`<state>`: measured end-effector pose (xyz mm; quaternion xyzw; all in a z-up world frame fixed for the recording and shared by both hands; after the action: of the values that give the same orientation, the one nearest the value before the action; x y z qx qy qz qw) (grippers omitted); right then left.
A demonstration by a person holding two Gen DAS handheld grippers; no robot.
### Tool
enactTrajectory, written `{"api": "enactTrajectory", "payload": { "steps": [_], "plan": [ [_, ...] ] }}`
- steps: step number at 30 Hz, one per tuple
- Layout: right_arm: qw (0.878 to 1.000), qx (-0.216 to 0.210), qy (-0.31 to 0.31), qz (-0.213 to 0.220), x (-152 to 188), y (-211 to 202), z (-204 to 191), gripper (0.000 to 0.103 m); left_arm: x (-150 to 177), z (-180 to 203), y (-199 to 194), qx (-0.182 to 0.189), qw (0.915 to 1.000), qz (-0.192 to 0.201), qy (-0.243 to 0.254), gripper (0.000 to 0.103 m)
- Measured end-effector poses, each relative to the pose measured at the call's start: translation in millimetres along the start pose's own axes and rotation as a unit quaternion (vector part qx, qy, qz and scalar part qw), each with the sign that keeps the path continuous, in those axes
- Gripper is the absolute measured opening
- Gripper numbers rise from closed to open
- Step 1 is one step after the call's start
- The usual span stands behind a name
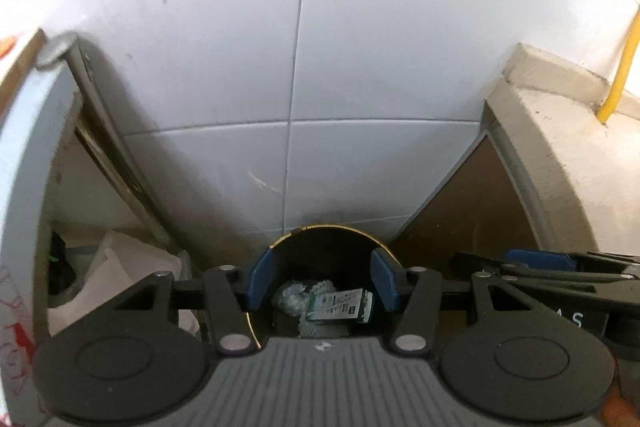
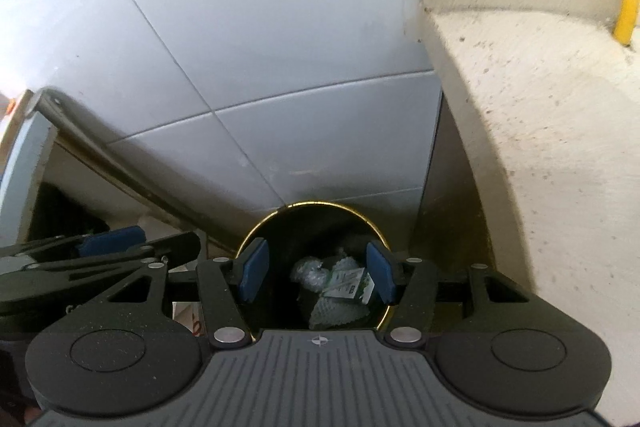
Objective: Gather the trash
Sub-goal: 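Open both tools over the bin to drop the bag and carton, then raise both tools from the bin back toward the counter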
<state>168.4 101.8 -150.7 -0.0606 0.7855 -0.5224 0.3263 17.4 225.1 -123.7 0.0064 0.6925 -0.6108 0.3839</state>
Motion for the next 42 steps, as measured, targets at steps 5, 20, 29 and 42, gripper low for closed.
{"api": "enactTrajectory", "payload": {
  "steps": [5,20,29,42],
  "plan": [
    [1.0,0.0,0.003,0.023,5,-19,-1,0.063,-1,3,-19,0.002,0.9998,0.02,0.008,0.048],
    [0.993,0.01,0.013,0.116,20,-89,5,0.069,-10,35,-68,0.014,0.9946,0.083,0.061,0.053],
    [0.987,0.024,0.04,0.156,33,-120,21,0.071,-11,61,-85,0.035,0.9884,0.108,0.101,0.054],
    [0.973,0.061,0.07,0.213,64,-169,47,0.079,-2,104,-123,0.064,0.9685,0.156,0.183,0.065]
  ]
}}
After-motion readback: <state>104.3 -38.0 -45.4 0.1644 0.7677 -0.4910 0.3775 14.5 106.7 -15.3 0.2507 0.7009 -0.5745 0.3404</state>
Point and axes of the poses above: each gripper's, at about its wrist camera, not at the fingertips, and y roughly the way its jaws point, z to its right, x to its underside, the point moved 1 cm from there along y, roughly the way its jaws point, and after that the axes turned 10 degrees about y, right-handed, at the moved point
